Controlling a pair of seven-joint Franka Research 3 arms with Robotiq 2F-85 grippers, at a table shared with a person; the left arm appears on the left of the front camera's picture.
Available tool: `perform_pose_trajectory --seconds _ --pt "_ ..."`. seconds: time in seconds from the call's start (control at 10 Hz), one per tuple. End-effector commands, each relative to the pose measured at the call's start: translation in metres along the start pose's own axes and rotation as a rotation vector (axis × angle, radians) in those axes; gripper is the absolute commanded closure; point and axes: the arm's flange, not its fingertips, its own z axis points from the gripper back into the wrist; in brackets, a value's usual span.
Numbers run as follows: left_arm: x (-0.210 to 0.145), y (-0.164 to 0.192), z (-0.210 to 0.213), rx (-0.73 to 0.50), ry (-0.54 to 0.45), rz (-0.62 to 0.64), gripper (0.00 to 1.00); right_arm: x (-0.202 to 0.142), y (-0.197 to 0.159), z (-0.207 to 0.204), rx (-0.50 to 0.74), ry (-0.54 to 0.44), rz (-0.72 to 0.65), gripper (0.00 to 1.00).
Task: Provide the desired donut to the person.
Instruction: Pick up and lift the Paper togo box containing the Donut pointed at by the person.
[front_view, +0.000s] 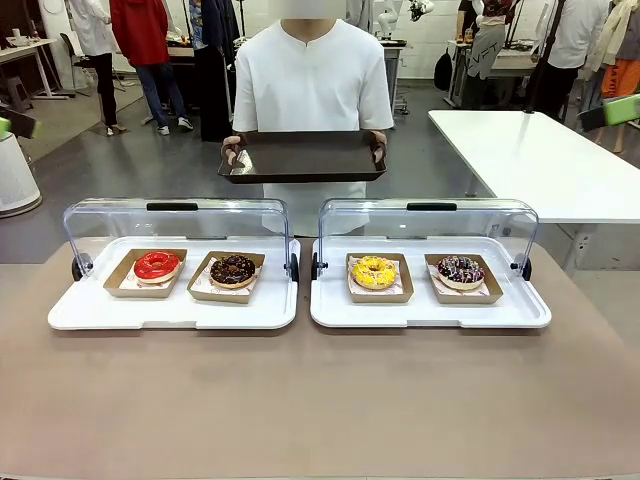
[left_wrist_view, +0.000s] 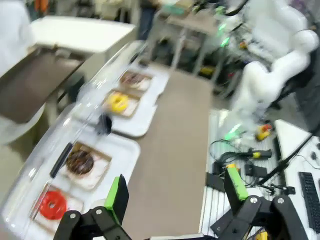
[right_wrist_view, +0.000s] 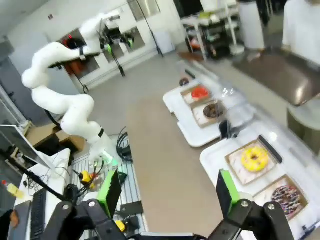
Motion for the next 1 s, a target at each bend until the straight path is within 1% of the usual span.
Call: perform_pose_trajectory --seconds 0.0,0.1,0.3,0.4,0.9 --pt "-0.031 0.034 0.018 -0.01 -0.042 0.028 0.0 -0.026 -0.025 0.02 -0.02 -0.058 0.022 0.0" --pt "-0.049 0.039 0.02 0.082 -0.06 0.017 0.0 -0.035 -0.03 0.031 -0.045 -0.068 0.001 0.0" --pt "-0.069 0.041 0.034 0.131 -0.108 -0.024 0.0 -0.043 -0.028 0.05 -0.08 -0.065 0.008 0.0" --pt "-0.074 0.038 0.039 0.175 -0.099 -0.027 0.0 -0.047 -0.026 0.057 -0.091 -0.062 0.004 0.0" --pt "-0.085 0.027 0.055 0.21 -0.067 -0.032 0.0 -0.052 -0.016 0.073 -0.105 -0.08 0.023 0.0"
